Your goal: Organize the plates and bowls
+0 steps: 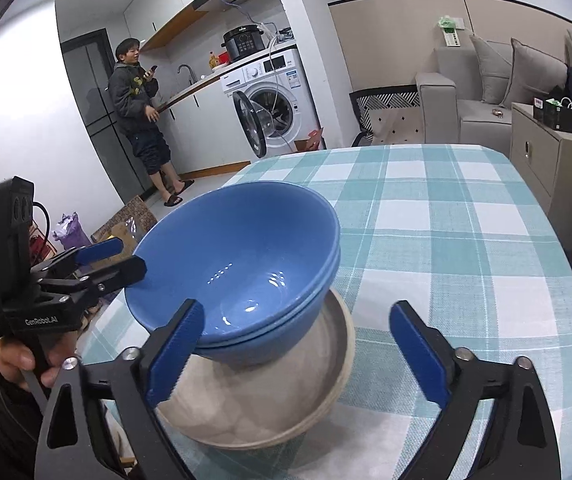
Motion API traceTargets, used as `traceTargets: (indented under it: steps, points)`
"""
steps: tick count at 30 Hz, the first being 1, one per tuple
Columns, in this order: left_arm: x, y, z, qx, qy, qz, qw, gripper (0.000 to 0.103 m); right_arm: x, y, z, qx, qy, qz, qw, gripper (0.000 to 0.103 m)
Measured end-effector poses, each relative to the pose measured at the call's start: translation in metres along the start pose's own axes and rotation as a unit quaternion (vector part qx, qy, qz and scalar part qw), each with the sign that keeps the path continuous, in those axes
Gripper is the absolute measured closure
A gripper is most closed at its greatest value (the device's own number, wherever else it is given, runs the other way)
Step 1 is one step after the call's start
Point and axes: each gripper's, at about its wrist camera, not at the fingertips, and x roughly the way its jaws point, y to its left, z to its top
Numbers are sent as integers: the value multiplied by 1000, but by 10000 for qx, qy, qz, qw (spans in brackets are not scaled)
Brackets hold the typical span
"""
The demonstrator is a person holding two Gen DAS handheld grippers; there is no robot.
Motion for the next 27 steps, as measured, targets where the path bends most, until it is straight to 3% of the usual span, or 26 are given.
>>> traceTargets:
  steps: [12, 27]
  points:
    - [-20, -2, -17, 125, -358, 78, 9993, 0, -40, 5, -19, -294, -486, -84, 9984, 1]
    - [-34, 6, -49, 70, -579, 306, 9978, 0, -49, 28, -46, -604, -721, -51, 9956, 1]
